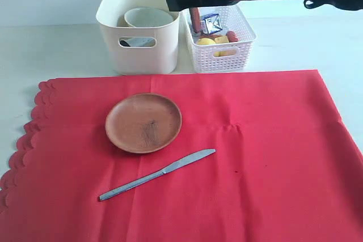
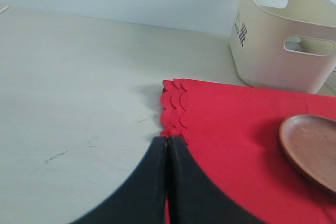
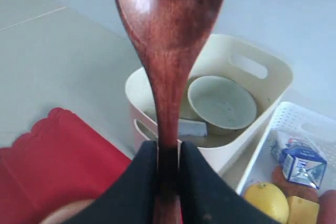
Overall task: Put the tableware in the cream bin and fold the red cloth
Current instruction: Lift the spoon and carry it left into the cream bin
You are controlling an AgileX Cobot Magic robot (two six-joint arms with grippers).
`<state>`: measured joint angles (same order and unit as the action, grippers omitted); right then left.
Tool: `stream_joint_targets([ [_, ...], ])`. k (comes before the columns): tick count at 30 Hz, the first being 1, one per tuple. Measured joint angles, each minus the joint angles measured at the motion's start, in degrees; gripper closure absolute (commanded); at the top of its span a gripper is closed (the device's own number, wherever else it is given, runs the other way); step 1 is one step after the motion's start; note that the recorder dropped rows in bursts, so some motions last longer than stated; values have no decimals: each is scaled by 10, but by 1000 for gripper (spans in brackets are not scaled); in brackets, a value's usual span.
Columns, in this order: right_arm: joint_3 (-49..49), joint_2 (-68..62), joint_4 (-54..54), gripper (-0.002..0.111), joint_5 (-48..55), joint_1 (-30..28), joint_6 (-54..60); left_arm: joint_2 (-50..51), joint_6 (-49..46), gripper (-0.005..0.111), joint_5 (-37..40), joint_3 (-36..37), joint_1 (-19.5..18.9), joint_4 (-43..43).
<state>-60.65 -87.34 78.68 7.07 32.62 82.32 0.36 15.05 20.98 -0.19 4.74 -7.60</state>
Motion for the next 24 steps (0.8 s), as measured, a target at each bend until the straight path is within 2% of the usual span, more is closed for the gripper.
stream_joint_targets([
  [7, -28, -53, 8, 108, -39, 0, 0, 0, 0, 107, 0, 0, 0, 0],
  [24, -258, -227, 10, 108, -1, 0, 0, 0, 0, 107, 0, 0, 0, 0],
])
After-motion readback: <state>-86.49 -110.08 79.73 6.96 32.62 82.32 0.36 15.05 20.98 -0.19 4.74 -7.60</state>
